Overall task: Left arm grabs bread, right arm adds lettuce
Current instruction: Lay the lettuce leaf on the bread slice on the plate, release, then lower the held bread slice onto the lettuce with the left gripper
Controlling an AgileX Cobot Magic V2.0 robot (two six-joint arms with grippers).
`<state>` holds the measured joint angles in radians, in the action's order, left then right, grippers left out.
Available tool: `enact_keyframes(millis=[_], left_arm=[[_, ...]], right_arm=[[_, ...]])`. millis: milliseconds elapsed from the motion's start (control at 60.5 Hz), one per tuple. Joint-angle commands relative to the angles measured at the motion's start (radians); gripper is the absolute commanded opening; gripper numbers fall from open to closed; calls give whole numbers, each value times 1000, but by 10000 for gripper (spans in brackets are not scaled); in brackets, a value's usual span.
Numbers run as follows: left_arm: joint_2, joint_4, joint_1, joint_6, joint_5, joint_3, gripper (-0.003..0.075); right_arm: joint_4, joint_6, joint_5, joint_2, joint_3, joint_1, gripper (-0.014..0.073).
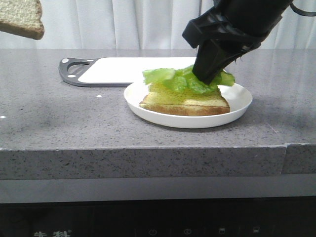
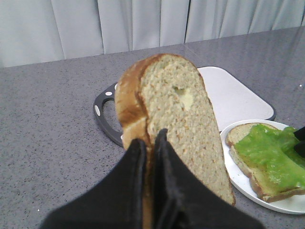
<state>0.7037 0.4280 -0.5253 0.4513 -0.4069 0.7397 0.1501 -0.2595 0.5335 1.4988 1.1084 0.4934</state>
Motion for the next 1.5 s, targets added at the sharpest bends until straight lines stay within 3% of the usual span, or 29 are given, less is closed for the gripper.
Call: enact_keyframes(millis=[0, 182, 446, 545, 661, 743, 859, 925, 1057, 1107, 1487], left_arm=[[-4, 13, -1, 11, 74, 31, -21], [-4, 13, -1, 11, 62, 31, -21], [9, -85, -1, 12, 54, 31, -21], [49, -181, -1, 12, 58, 46, -20], [138, -290, -3, 8, 56, 102, -20], [219, -399, -3, -63, 56, 163, -20], [341, -705, -3, -285, 52, 264, -20], [421, -947, -1, -493, 19, 334, -20], [609, -1405, 54, -857, -203, 484, -20], [667, -1511, 68, -918, -266, 519, -20], [1023, -1567, 78, -958, -406, 677, -20]], right_arm=[[10, -13, -68, -34, 24, -1, 353], [17, -13, -81, -41, 25, -1, 437], [20, -13, -95, -203, 21, -1, 424], [21, -13, -80, -297, -3, -1, 315], [22, -12, -84, -428, -70, -1, 48], [22, 14, -86, -522, -125, -1, -78], [22, 48, -72, -649, -208, -4, -51], [22, 78, -49, -715, -245, -11, -51], [21, 99, -2, -826, -294, -28, -51], [21, 101, 12, -857, -303, -31, -51], [9, 101, 59, -931, -306, -35, -51]])
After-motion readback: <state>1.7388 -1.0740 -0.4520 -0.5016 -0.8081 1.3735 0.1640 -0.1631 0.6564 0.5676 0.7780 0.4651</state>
